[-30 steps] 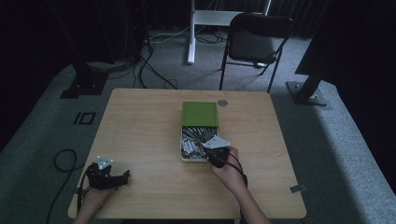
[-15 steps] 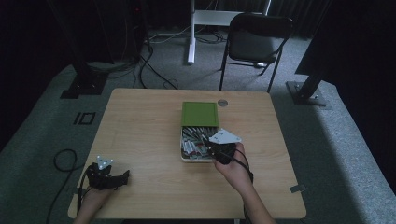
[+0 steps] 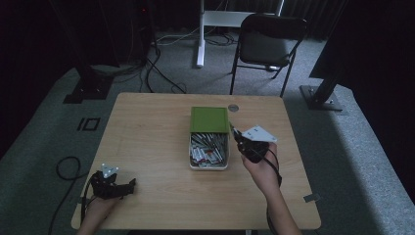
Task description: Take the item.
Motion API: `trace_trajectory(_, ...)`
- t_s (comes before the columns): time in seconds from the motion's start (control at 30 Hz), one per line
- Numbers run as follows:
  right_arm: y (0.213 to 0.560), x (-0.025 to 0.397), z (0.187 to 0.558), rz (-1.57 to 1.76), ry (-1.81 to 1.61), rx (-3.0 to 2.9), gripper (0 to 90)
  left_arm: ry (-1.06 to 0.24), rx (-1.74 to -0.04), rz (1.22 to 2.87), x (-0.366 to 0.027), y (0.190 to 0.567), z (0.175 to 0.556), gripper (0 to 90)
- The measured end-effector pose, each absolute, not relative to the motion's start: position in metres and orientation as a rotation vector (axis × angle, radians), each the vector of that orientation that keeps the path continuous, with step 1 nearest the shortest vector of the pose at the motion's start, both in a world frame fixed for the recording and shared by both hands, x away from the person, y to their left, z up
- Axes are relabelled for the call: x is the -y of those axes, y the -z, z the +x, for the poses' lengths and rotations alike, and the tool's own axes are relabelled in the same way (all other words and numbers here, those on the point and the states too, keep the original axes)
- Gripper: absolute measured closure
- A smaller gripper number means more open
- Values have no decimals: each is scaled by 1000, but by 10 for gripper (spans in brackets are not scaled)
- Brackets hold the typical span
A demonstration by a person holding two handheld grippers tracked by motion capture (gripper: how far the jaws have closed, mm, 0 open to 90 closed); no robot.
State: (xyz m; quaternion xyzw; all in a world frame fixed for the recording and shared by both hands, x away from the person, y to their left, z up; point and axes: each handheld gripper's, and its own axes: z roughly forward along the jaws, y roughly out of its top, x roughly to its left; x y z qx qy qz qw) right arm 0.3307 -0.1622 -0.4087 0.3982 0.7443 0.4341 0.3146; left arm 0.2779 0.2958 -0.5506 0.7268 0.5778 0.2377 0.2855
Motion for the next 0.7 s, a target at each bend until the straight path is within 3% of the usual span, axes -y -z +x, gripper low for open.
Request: trace_trajectory(0.7,454,237,370,1307,-913,-1839,887,-634,-1546,1944,-296,551,278,13)
